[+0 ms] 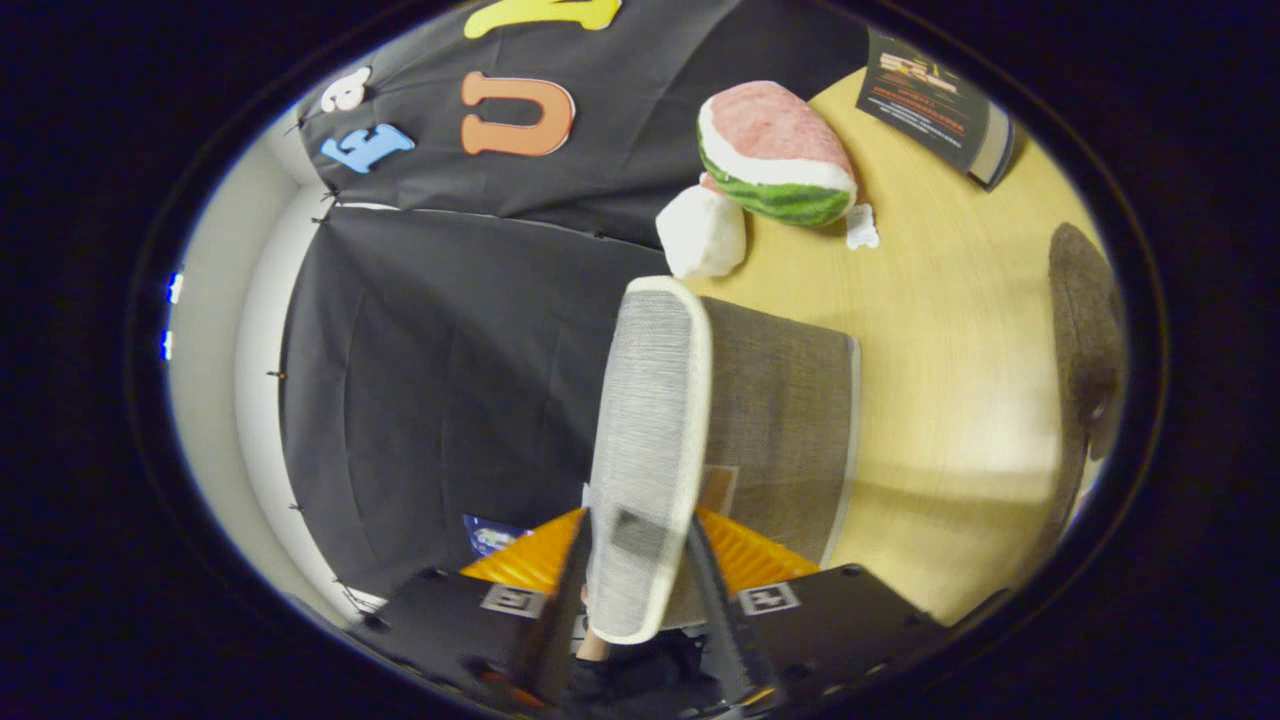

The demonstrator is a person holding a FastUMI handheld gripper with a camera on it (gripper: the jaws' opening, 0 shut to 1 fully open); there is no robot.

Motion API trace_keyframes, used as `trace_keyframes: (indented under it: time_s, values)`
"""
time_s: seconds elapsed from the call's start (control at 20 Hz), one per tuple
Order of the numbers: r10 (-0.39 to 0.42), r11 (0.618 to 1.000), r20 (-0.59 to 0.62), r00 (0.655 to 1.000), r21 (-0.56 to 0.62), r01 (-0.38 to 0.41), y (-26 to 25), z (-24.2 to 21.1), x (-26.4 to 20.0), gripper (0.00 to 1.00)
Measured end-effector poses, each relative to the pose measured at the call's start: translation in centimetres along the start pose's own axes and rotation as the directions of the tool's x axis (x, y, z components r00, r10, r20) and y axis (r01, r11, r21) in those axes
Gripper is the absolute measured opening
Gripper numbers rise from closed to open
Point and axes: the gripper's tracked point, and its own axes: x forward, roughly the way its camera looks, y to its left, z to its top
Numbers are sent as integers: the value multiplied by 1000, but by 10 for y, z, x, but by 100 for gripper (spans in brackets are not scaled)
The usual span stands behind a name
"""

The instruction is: Open the storage box then place both shoes into the box .Put the left shoe in first, then the right shoe, with the right side of both shoes facing outward in a uniform manner.

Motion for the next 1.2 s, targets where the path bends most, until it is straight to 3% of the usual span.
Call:
trace_keyframes:
  time_s: [0.1, 0.2, 0.25, 0.3, 0.35, 0.8, 1.2]
  values:
    - [32, 999, -8, 999, -8, -32, 14, -3, -3, 28]
    - [-1, 1000, 15, 1000, -22, 2, 13, -2, 1, 29]
    - [20, 1000, 26, 999, -11, -19, 19, 5, -7, 10]
    - [-14, 1000, 43, 999, -6, 14, 19, 2, -5, 9]
    - [-20, 1000, 52, 998, 0, 20, 21, 7, -10, 1]
    - [70, 993, 71, 995, -99, -63, 142, 10, 10, 1]
    - [27, 966, 20, 999, -257, -21, 230, -3, 99, 1]
